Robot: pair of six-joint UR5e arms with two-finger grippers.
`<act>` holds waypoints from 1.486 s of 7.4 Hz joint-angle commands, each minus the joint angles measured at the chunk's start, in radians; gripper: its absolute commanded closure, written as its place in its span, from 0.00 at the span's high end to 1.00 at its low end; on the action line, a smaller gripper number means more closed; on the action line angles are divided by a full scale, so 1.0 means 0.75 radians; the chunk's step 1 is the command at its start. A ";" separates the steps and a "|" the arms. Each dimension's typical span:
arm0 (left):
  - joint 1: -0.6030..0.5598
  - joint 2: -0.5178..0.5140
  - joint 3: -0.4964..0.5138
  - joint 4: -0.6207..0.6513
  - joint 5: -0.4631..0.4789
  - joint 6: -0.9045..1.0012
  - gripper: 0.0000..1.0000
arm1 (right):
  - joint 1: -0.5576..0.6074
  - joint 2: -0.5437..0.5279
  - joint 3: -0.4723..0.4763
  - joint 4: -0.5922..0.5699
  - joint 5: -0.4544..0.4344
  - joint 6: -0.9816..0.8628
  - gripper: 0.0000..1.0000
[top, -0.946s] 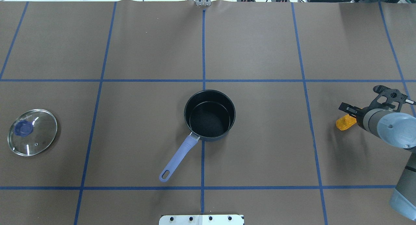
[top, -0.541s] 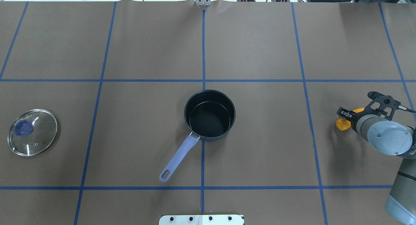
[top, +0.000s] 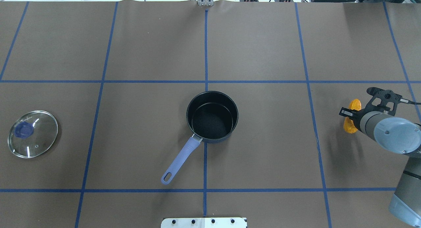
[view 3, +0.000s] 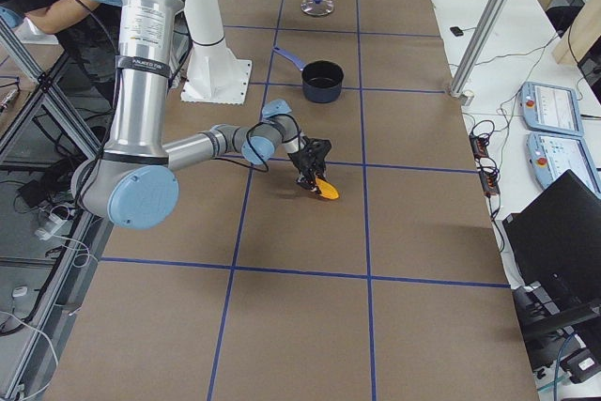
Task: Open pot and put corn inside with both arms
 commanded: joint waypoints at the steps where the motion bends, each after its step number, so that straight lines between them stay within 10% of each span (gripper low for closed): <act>1: 0.000 0.000 0.000 0.000 0.001 0.000 0.98 | 0.168 0.070 0.014 -0.001 0.214 -0.337 0.00; 5: 0.000 0.002 -0.002 0.000 -0.001 -0.078 0.98 | 0.271 0.528 -0.002 -0.294 0.553 -0.766 0.00; 8: 0.004 0.000 -0.002 0.000 -0.001 -0.080 0.98 | 0.089 0.824 -0.029 -0.416 0.506 -0.654 0.00; 11: 0.004 0.000 -0.002 0.002 -0.001 -0.078 0.98 | -0.154 1.055 -0.182 -0.408 0.218 -0.346 0.00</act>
